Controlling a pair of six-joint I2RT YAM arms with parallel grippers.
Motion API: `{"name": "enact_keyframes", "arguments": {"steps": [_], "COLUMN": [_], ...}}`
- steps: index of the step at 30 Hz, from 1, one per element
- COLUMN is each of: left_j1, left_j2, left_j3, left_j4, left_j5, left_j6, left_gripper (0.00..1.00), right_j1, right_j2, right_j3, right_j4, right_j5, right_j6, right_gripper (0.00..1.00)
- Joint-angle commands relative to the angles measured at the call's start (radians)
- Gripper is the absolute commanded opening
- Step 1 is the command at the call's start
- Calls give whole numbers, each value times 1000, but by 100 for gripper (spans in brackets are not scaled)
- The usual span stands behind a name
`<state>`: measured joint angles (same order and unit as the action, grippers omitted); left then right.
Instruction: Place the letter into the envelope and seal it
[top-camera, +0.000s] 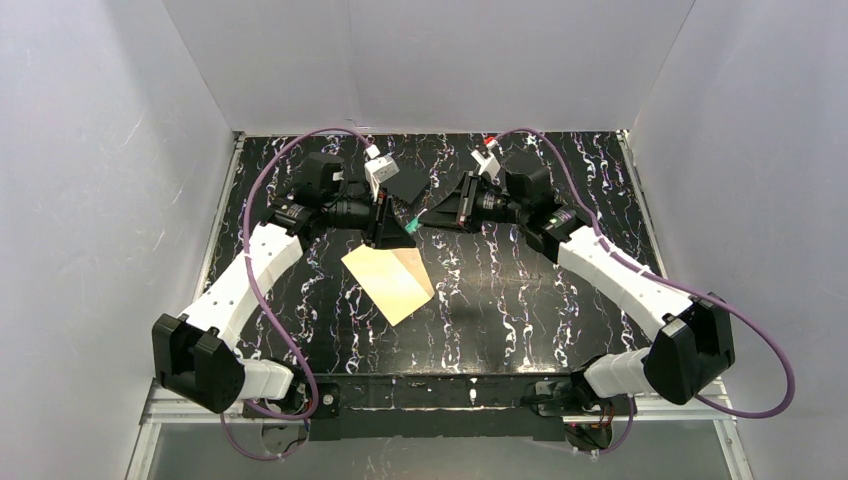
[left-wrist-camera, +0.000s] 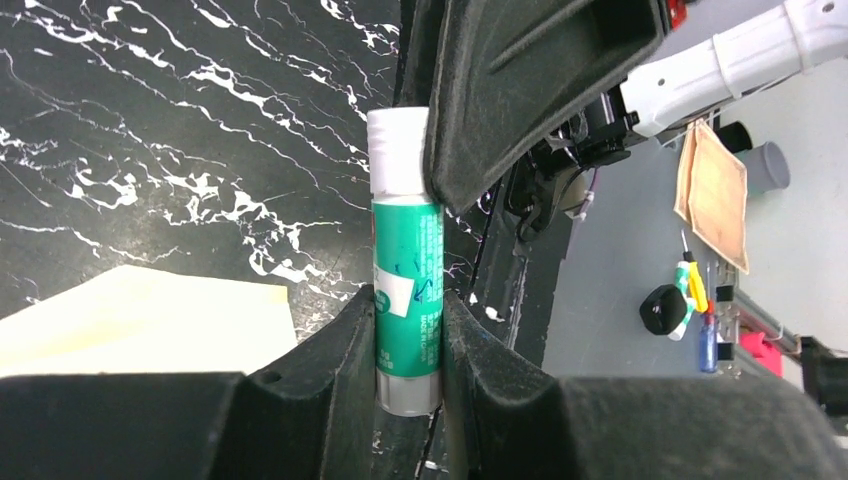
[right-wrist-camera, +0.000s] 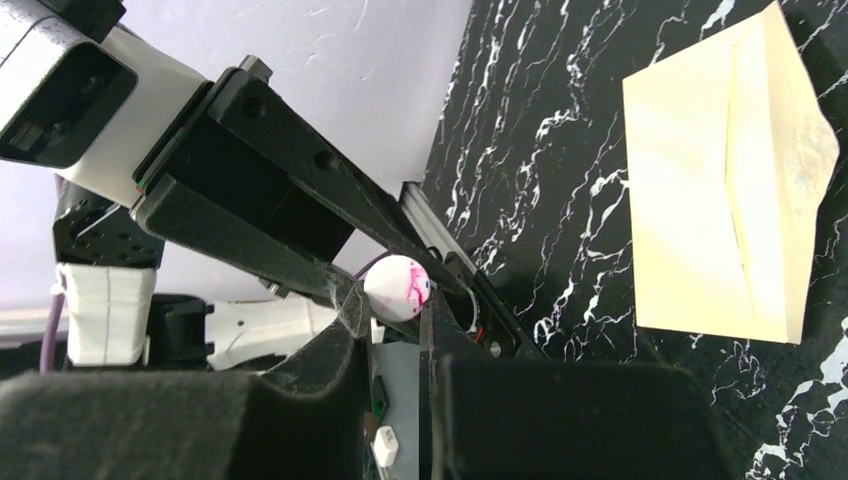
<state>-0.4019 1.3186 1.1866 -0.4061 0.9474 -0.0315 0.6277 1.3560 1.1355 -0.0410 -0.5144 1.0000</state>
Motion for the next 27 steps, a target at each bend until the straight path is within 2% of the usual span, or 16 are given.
{"name": "enact_keyframes", "arguments": {"steps": [1,9,10,12,15,18,23,27], "left_j1": [-1,-1,0,0,0,0,0,-1], "left_j2": [-32,-75,-77,-75,-79,-96,-143,-169], "left_j3": [-4,-73,-73,-68,-59,-61,-78,-82], "left_j4": [-175,-130,-125,-114,-85,-38,53,110], "left_j5": [69,68,68,70,50,18,-40,-68], "left_j6": [98,63,58,46,24,-21,-96,-149], "left_gripper": [0,0,0,0,0,0,0,0], "right_j1": [-146,-252,-252,-252,-252,-250,-203,-139], "right_j2": [-75,-107,-98,-83,-66,-31,58,134], "right_j3": [-38,-108,-98,-49,31,38,-61,-140], "right_j4": [223,398,366,168,-207,-435,-517,-413], "right_j5": [-37,-41,-45,-10,163,372,784,932], "right_j6": [32,192,179,67,-180,-389,-522,-529], "right_gripper": [1,1,1,1,1,1,3,5]}}
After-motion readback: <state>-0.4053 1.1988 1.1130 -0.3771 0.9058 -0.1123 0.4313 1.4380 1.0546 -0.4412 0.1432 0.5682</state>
